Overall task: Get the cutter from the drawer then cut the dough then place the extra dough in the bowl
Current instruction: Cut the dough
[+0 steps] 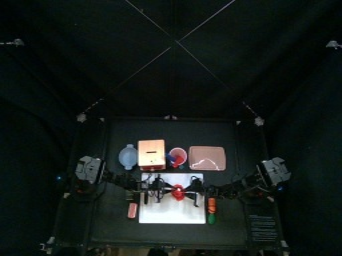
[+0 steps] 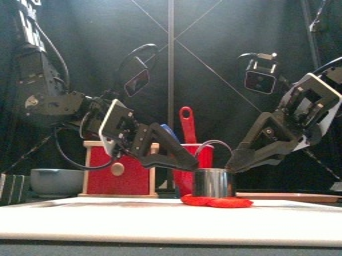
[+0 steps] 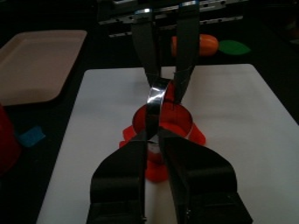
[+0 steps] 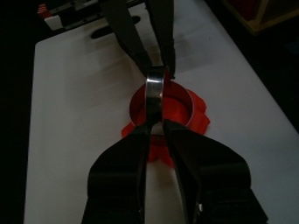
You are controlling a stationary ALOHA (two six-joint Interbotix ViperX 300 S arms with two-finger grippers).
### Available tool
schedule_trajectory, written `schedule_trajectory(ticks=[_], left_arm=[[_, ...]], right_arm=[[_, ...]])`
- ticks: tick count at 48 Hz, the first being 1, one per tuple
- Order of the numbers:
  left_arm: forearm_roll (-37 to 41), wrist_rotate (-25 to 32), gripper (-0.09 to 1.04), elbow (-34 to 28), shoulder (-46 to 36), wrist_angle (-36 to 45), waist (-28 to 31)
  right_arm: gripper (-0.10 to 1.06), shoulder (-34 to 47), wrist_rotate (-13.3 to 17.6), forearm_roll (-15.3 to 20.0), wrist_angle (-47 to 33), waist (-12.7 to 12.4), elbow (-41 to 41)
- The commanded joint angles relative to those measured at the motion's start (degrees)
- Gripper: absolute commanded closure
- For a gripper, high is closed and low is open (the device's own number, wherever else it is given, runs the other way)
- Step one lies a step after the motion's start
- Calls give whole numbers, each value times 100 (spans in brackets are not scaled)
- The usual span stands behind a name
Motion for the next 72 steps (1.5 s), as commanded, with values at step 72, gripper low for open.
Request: schedule_trajectory(ticks=[72], left_arm=[[-264,-9,42,-176,281,545,-114]], right_arm=[[39,308,88,325,519,-308,-79]])
